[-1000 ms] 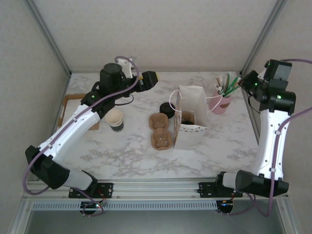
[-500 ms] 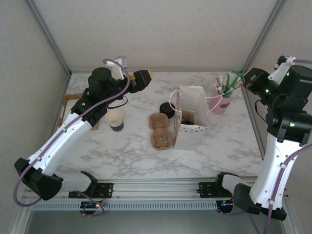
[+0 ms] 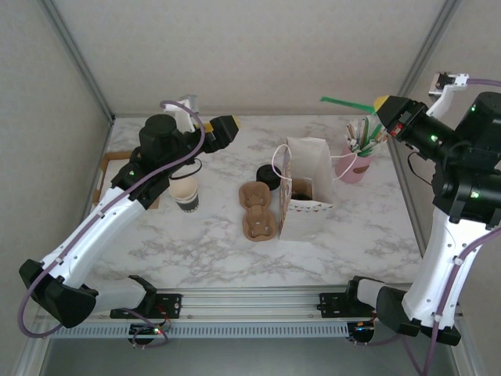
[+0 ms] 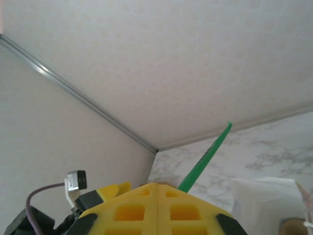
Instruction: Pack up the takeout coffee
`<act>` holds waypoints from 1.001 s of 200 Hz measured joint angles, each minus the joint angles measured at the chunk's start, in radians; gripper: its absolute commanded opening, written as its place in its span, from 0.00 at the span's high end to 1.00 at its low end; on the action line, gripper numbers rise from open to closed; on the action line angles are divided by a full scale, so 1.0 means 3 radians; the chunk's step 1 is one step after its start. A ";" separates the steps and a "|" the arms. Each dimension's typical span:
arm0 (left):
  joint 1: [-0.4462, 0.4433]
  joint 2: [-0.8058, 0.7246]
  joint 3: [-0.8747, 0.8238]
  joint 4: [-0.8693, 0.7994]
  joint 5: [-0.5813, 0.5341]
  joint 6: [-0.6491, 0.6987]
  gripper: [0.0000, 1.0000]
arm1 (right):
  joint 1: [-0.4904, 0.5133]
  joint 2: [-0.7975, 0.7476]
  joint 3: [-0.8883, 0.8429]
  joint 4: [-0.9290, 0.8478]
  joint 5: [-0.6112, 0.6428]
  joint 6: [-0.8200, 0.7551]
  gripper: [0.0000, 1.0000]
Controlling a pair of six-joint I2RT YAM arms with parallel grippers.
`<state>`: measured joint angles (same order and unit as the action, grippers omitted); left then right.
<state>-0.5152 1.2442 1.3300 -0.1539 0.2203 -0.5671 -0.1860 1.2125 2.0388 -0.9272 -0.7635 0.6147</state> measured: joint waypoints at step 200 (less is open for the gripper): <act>0.1268 -0.0032 -0.0482 -0.0732 -0.0702 -0.0070 0.01 | 0.0801 0.0516 -0.0769 -0.0799 0.0463 -0.0636 0.99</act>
<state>-0.1349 1.2346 1.1854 -0.3737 0.0097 -0.5880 0.0544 1.3674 1.8080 -1.1667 -0.6247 0.4240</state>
